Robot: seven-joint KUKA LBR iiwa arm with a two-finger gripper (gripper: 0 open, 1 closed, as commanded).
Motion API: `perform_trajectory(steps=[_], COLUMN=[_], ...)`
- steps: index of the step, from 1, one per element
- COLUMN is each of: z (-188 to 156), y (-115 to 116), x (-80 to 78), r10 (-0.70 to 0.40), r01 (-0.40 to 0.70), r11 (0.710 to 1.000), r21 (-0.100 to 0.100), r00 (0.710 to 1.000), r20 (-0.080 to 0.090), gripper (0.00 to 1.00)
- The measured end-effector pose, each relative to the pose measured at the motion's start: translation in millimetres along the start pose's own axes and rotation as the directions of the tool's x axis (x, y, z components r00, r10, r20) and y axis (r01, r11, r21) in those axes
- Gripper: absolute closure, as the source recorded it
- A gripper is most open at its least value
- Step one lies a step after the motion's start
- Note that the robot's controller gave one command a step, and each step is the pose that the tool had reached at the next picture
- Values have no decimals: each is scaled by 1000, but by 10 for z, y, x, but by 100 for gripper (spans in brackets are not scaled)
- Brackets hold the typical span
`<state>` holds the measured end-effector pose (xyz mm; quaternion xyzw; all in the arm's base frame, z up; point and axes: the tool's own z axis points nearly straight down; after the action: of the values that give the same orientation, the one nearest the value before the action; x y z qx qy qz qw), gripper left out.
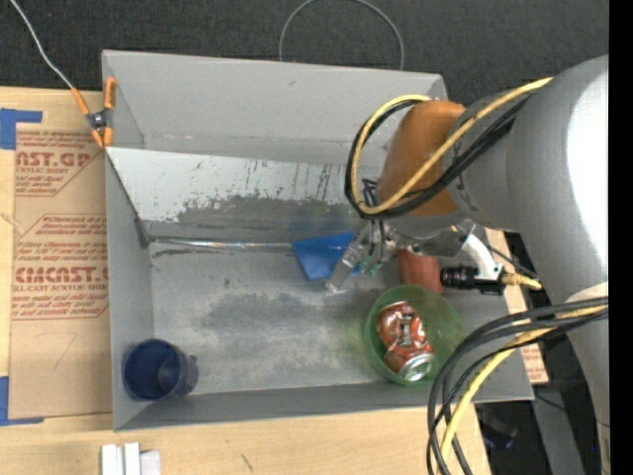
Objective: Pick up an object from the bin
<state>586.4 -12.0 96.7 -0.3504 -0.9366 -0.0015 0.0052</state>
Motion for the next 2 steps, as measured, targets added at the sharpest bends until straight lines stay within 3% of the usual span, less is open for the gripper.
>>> perform_trajectory(steps=[2], z=[-213], y=[-1], x=[6], r10=[0], r01=[0], r11=[1000], r21=[1], r00=[1000], r20=[-1], gripper=[100])
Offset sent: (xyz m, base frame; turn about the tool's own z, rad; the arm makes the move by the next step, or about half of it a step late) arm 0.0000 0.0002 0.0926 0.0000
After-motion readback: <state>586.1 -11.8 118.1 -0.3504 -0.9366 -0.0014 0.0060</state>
